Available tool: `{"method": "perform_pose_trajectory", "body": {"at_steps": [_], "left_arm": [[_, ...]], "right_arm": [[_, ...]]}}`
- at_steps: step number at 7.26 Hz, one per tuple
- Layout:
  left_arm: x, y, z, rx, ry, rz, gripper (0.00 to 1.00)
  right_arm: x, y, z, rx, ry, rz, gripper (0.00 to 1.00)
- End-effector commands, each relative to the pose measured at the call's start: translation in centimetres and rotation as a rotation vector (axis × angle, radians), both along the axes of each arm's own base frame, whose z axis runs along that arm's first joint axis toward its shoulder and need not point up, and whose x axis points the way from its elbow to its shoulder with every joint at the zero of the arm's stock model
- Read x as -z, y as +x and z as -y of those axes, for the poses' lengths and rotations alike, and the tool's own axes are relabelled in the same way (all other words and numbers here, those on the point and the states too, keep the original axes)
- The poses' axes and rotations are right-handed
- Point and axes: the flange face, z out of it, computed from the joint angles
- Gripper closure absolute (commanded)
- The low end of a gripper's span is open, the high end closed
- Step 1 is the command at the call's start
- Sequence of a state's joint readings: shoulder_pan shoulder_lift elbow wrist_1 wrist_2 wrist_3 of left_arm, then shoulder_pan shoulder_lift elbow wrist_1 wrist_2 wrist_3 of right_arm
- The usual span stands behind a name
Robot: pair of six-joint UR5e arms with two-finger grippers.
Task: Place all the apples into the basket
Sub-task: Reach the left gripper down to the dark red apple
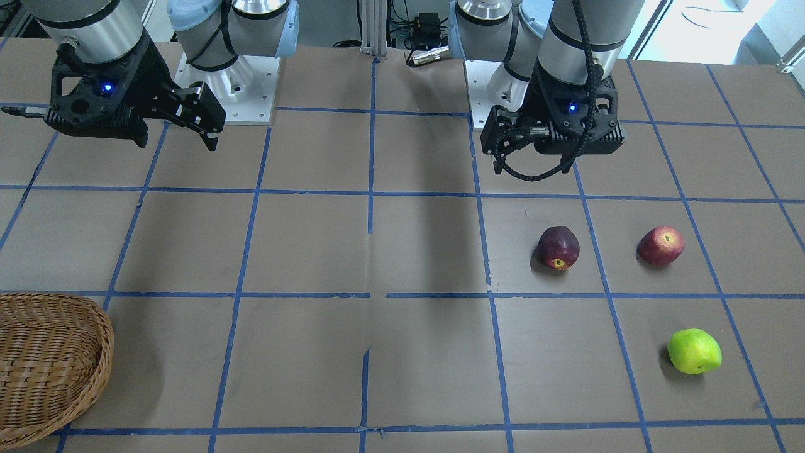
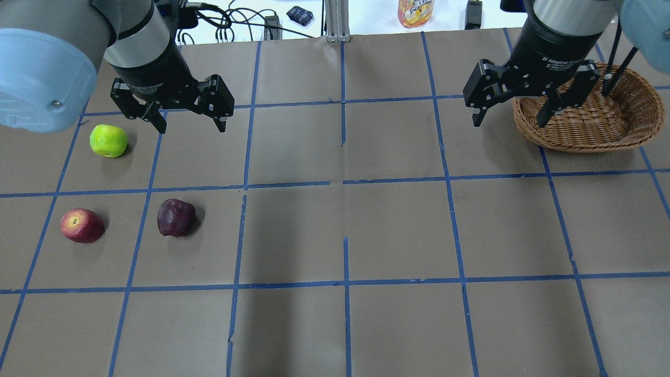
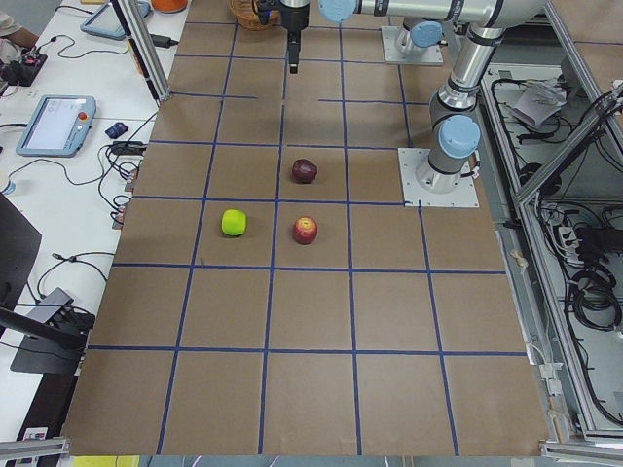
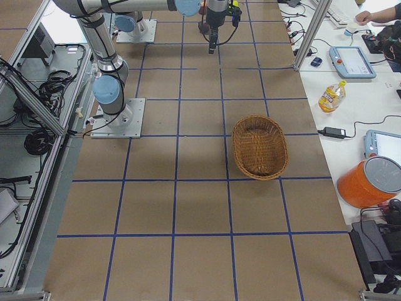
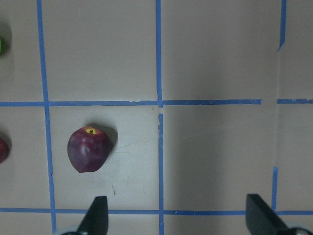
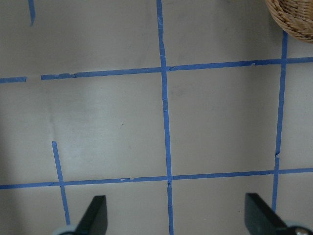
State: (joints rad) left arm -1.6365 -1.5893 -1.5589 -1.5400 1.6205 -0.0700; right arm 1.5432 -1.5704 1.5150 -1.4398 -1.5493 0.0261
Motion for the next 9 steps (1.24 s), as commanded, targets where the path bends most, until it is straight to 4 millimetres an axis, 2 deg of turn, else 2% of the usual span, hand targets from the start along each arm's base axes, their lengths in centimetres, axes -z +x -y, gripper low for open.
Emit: {"method": "perform_pose_trajectory", "body": {"at_steps": [1, 3, 4, 5, 6, 7, 8, 9], "left_arm": [[0.0, 0.0, 0.0, 0.0, 0.001, 0.001, 0.0], [-0.1, 0.3, 0.1, 0.004, 0.001, -0.005, 0.0], [0.6, 1.0, 0.2, 0.05, 0.015, -0.008, 0.0], [1.7, 4.6, 1.4, 0.062, 0.043, -0.011, 0.0], [3.8, 8.0, 0.9, 0.094, 0.095, -0.013, 0.0], [7.0, 9.2, -0.7, 0.166, 0.145, -0.024, 0.0], [10.8, 10.0, -1.1, 0.158, 0.113, -0.019, 0.0], [16.0, 11.0, -2.0, 0.148, 0.119, -0.023, 0.0]], "right_arm": [[-0.1, 0.0, -0.2, 0.0, 0.003, 0.0, 0.0], [-0.1, 0.0, -0.2, -0.002, 0.003, 0.0, 0.0], [-0.1, 0.0, -0.2, -0.002, 0.001, 0.0, 0.0], [-0.1, 0.0, -0.2, -0.002, 0.003, -0.001, 0.0], [-0.1, 0.0, -0.3, -0.002, 0.004, -0.001, 0.0], [0.0, 0.0, -0.4, -0.003, 0.007, -0.001, 0.0], [0.0, 0.1, -0.4, -0.005, 0.007, -0.001, 0.0], [0.1, 0.0, -0.4, -0.003, 0.012, -0.001, 0.0]]}}
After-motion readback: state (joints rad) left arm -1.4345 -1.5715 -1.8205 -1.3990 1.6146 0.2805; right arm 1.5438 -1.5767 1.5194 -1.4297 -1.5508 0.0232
